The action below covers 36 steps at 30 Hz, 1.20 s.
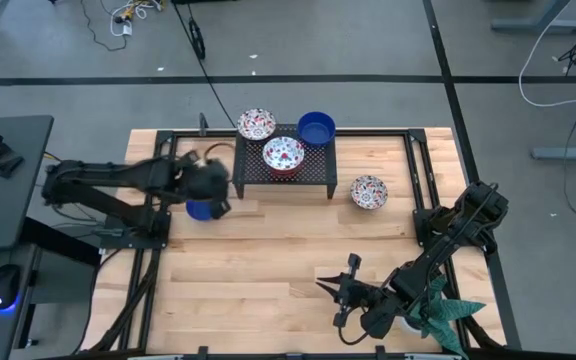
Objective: Pick & Place Mini bowls
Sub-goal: Stack the blue bowl on the blue bowl on the shelf
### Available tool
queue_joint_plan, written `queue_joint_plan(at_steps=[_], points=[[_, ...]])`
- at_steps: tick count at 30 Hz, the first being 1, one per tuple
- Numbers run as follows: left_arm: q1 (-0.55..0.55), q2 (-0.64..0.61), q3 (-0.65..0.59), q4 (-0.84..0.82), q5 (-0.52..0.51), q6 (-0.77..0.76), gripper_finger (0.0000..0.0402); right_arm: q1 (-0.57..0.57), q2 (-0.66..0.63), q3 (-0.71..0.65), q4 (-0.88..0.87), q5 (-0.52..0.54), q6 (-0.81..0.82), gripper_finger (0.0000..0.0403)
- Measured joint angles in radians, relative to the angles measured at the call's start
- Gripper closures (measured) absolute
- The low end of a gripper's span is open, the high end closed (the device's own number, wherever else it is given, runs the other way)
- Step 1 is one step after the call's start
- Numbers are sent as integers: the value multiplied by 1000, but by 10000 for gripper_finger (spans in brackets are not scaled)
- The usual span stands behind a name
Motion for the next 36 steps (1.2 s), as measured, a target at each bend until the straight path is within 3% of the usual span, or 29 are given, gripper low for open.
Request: queue_joint_plan(at_steps=[8,11,17,21,36], points=[[-30,-187,-359,5,21,-576,367,-8,0,0,16,0,-74,360],[0,-202,-444,7,68,-686,340,-21,0,0,21,0,-96,360],[101,-202,-572,60,184,-744,278,-47,0,0,22,-14,-137,360],[171,-202,-614,88,221,-744,257,-64,0,0,25,-63,-153,360],[328,-201,-623,103,263,-721,270,-78,-1,0,64,-105,-206,360]])
